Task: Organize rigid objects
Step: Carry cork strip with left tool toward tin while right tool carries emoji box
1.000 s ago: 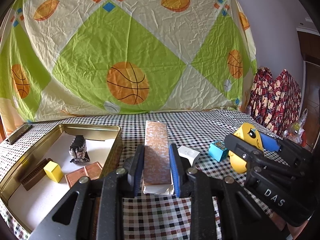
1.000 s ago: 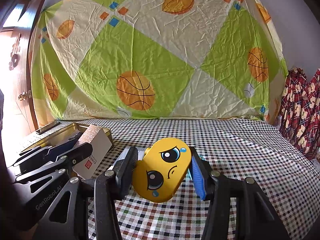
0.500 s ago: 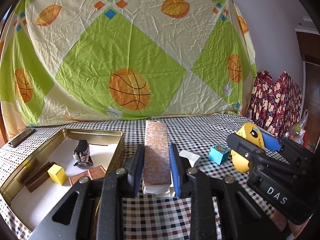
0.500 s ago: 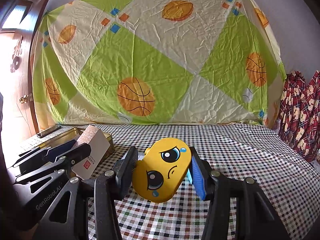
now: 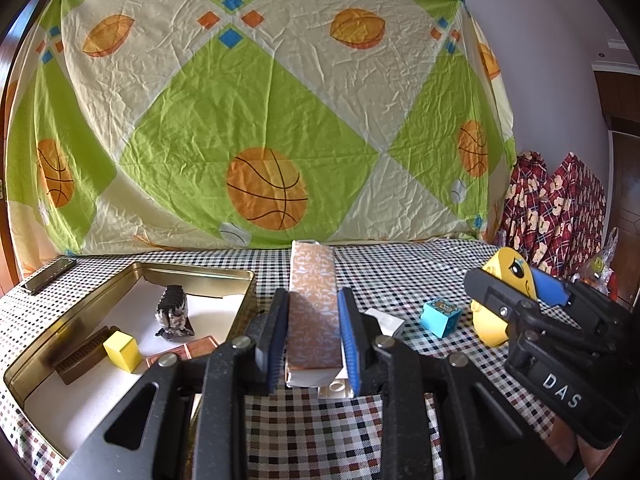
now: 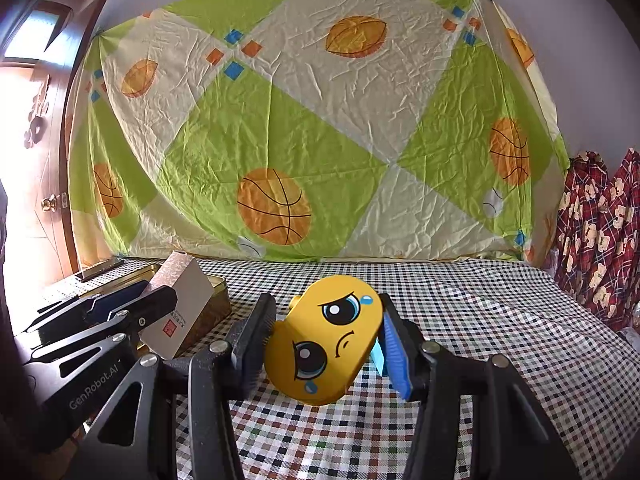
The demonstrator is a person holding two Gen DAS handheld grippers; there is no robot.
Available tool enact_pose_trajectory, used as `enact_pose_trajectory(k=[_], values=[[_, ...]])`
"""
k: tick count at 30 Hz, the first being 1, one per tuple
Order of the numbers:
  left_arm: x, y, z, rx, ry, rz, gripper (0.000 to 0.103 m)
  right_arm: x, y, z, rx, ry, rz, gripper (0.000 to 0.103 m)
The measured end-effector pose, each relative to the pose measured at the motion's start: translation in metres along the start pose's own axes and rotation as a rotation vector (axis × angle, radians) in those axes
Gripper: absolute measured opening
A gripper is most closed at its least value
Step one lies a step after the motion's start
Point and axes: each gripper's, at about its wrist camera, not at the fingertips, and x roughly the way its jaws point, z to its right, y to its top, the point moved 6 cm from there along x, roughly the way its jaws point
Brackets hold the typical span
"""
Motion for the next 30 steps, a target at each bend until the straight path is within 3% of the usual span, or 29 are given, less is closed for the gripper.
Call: enact_pose_trajectory(k=[18, 30], values=[[-0.009, 0.002, -0.016, -0.021, 0.020, 0.033, 0.024, -0.010, 0.003, -0.013, -0.014, 0.030, 0.041, 0.053], [-0.016, 0.002, -0.037, -0.041, 0.032, 0.037, 0.024, -0.005, 0.004, -0.037, -0.021, 0.104, 0.039, 0.053]])
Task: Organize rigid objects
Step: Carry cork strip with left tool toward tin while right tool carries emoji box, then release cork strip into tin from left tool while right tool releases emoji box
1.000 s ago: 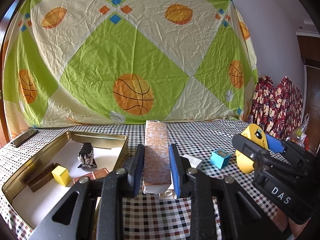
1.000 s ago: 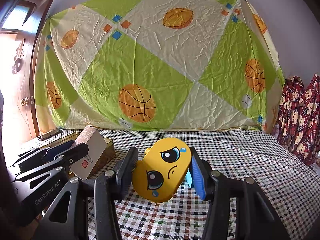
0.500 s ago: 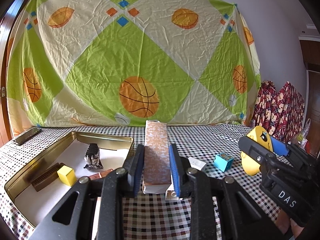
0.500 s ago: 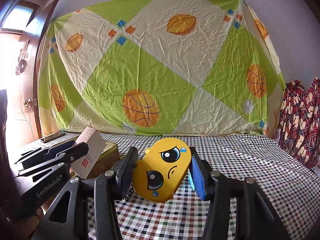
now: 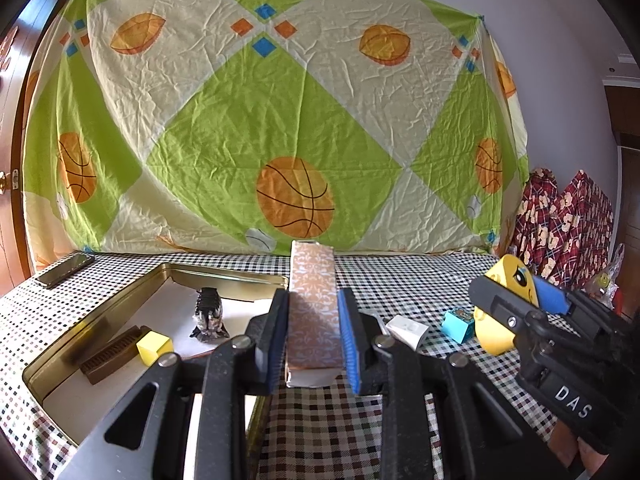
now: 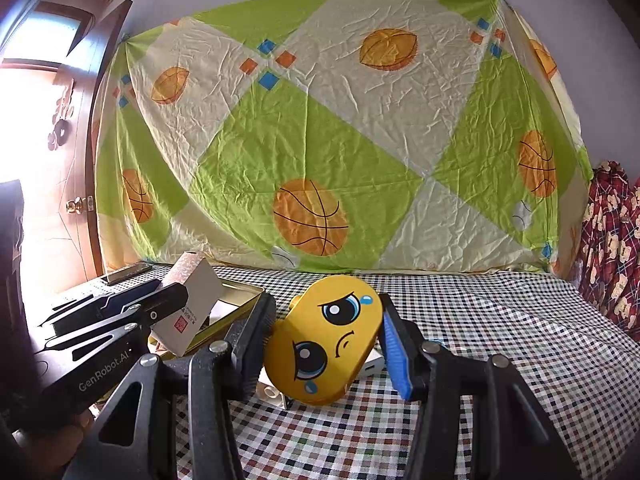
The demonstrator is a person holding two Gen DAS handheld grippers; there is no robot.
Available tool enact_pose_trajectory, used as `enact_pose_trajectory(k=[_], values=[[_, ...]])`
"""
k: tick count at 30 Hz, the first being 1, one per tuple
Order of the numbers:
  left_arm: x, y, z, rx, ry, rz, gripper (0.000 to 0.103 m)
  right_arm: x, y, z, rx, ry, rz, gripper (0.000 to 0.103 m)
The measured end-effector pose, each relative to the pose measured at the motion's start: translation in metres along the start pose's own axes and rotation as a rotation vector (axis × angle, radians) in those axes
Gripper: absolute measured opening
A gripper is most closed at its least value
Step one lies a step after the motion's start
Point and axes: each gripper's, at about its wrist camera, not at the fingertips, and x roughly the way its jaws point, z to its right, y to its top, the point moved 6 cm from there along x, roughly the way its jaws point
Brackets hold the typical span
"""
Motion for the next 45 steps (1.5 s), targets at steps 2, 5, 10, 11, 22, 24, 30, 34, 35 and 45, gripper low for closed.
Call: enact_pose_trajectory(k=[2, 5, 10, 11, 22, 24, 30, 34, 35, 45], values=[[-0.002, 0.000, -0.003, -0.001, 0.002, 0.002, 0.024, 0.001, 0.000, -0.004, -0.003, 0.009, 0.001, 0.053], [-0.004, 0.000, -0.007, -0.005, 0.007, 0.005, 0.024, 0.003, 0.000, -0.010, -0.005, 0.023, 0.000, 0.053], [-0.007, 0.000, -0.014, -0.002, 0.020, 0.011, 0.024, 0.008, 0.000, -0.019, -0.008, 0.043, -0.005, 0.053], [-0.007, 0.000, -0.015, -0.001, 0.022, 0.012, 0.024, 0.008, 0.000, -0.021, -0.009, 0.047, -0.006, 0.053], [-0.016, 0.001, -0.029, -0.017, 0.022, 0.028, 0.024, 0.013, 0.000, -0.047, -0.035, 0.092, -0.007, 0.053], [-0.016, 0.001, -0.031, -0.021, 0.024, 0.026, 0.024, 0.014, 0.000, -0.051, -0.038, 0.099, -0.008, 0.053], [-0.019, 0.003, -0.041, -0.036, 0.037, 0.032, 0.024, 0.017, 0.001, -0.061, -0.047, 0.117, -0.010, 0.053], [-0.019, 0.002, -0.050, -0.047, 0.048, 0.029, 0.024, 0.019, 0.001, -0.068, -0.052, 0.129, -0.012, 0.053], [-0.020, 0.002, -0.053, -0.051, 0.052, 0.030, 0.024, 0.019, 0.001, -0.069, -0.054, 0.131, -0.013, 0.053], [-0.025, 0.001, -0.072, -0.068, 0.080, 0.031, 0.024, 0.025, 0.000, -0.086, -0.073, 0.159, -0.022, 0.053]])
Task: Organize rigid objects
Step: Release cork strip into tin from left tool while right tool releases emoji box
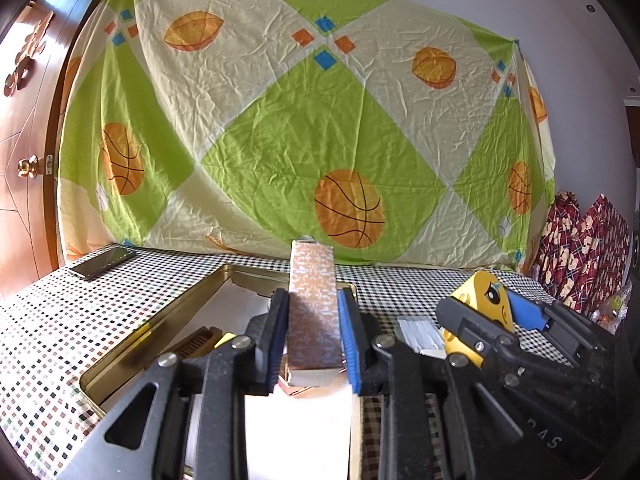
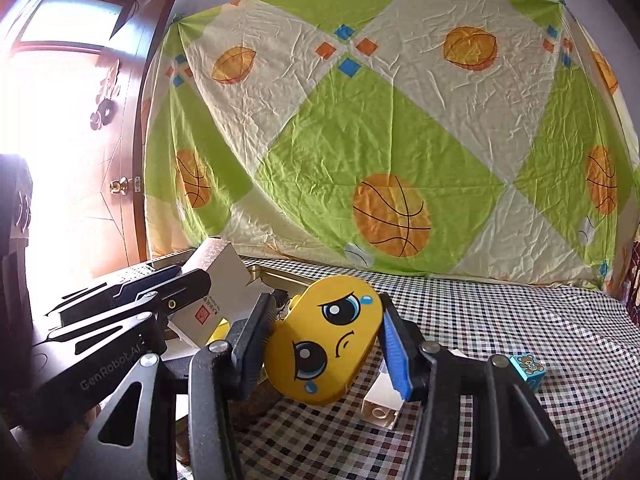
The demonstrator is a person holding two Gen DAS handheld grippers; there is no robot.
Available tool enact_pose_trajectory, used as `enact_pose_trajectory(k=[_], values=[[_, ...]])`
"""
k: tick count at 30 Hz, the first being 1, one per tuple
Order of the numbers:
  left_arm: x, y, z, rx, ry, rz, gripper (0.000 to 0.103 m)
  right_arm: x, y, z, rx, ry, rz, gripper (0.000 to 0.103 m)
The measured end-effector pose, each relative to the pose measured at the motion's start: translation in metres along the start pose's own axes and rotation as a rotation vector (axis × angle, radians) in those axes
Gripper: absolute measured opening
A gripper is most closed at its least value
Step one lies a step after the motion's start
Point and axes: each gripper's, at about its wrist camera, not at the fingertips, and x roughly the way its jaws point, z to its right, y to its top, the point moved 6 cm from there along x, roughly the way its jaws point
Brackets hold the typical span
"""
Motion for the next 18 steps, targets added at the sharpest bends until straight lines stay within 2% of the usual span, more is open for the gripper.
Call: enact_pose_trajectory(k=[18], values=[[-0.003, -0.001, -0.040, -0.043, 0.060, -0.012, 0.024, 0.008, 0.001, -0.027, -0.029, 0.048, -0.008, 0.053]])
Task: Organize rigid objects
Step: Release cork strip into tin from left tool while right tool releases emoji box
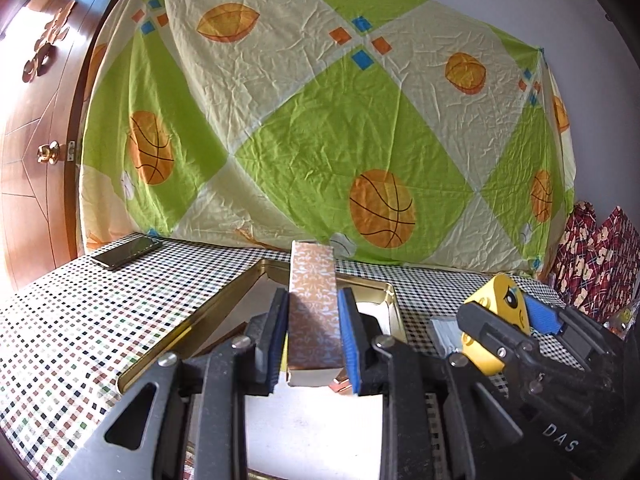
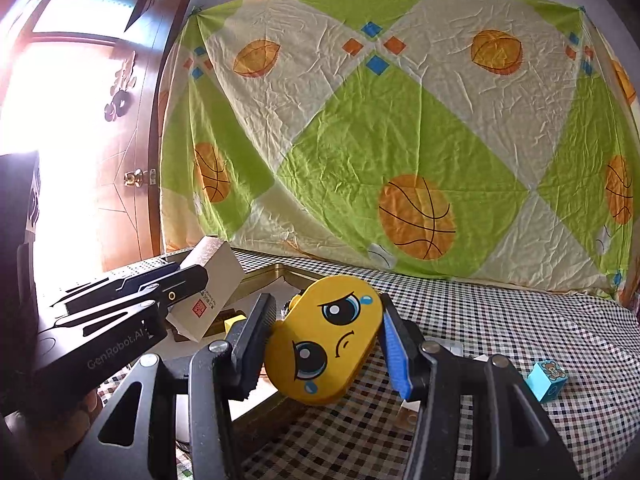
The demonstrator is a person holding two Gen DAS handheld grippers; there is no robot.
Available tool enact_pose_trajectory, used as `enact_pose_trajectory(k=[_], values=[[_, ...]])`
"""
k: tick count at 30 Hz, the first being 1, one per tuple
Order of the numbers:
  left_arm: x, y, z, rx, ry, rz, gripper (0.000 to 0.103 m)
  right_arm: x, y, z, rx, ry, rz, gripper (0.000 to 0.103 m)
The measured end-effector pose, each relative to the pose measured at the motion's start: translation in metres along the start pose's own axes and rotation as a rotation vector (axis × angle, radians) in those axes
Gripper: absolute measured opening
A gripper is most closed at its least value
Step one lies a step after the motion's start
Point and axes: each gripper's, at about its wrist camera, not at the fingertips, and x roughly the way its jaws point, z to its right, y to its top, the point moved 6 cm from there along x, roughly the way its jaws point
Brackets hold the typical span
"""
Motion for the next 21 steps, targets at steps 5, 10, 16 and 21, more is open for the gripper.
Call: enact_pose_trajectory(k=[5, 10, 16, 21], values=[[0.000, 0.000, -0.008, 0.002, 0.015, -0.003, 0.024, 0.004, 0.000, -0.010, -0.016, 0.017, -0.009, 0.053], [0.000, 0.001, -0.016, -0.011, 0.018, -0.012, 0.024, 0.009, -0.001, -0.022, -0.040, 0.032, -0.019, 0.053], [0.003, 0.001, -0.025, -0.022, 0.021, -0.033, 0.024, 0.017, -0.001, -0.034, -0.065, 0.054, -0.035, 0.053], [0.003, 0.002, -0.032, -0.027, 0.035, -0.036, 0.024, 0.023, -0.001, -0.038, -0.069, 0.067, -0.054, 0.053]])
